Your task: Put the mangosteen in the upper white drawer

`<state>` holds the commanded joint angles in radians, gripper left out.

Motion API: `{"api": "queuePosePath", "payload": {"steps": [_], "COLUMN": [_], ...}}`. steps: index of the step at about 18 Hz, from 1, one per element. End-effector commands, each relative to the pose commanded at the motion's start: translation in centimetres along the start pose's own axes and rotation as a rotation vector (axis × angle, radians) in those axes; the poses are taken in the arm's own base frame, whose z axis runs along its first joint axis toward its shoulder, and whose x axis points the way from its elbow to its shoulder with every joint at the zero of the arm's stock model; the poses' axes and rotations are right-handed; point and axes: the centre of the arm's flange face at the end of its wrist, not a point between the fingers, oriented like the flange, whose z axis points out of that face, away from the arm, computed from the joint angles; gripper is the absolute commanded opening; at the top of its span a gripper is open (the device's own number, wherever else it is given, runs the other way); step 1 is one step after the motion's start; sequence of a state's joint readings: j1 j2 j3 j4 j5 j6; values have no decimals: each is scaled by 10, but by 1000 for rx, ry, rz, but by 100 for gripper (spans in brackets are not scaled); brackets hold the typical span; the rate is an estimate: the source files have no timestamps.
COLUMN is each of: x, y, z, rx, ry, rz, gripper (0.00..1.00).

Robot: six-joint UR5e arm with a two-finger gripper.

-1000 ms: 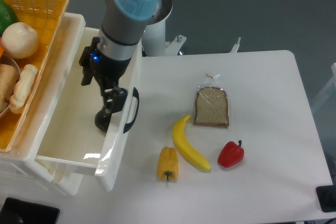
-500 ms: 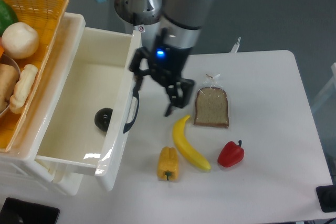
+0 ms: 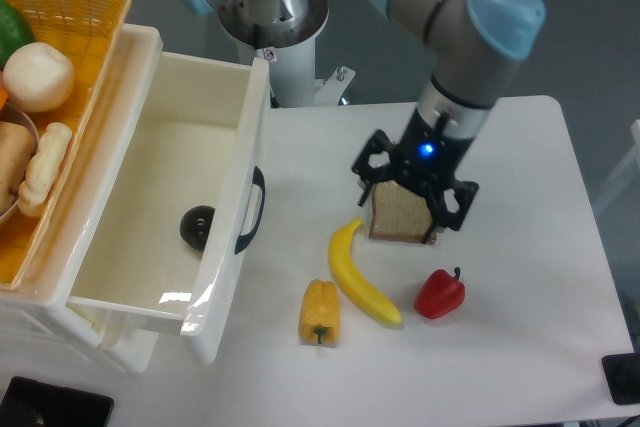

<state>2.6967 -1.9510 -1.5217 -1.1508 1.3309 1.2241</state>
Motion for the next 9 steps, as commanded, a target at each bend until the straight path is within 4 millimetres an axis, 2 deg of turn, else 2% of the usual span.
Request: {"api": "queuePosePath", "payload": {"steps": [2,5,9], "x": [-11,-20,-37], "y": [14,24,37], "z": [19,31,50], "rx": [-120,-192,-226], "ry": [-20,-25,21], "rz": [-4,3,261], "gripper": [100,100,100]}}
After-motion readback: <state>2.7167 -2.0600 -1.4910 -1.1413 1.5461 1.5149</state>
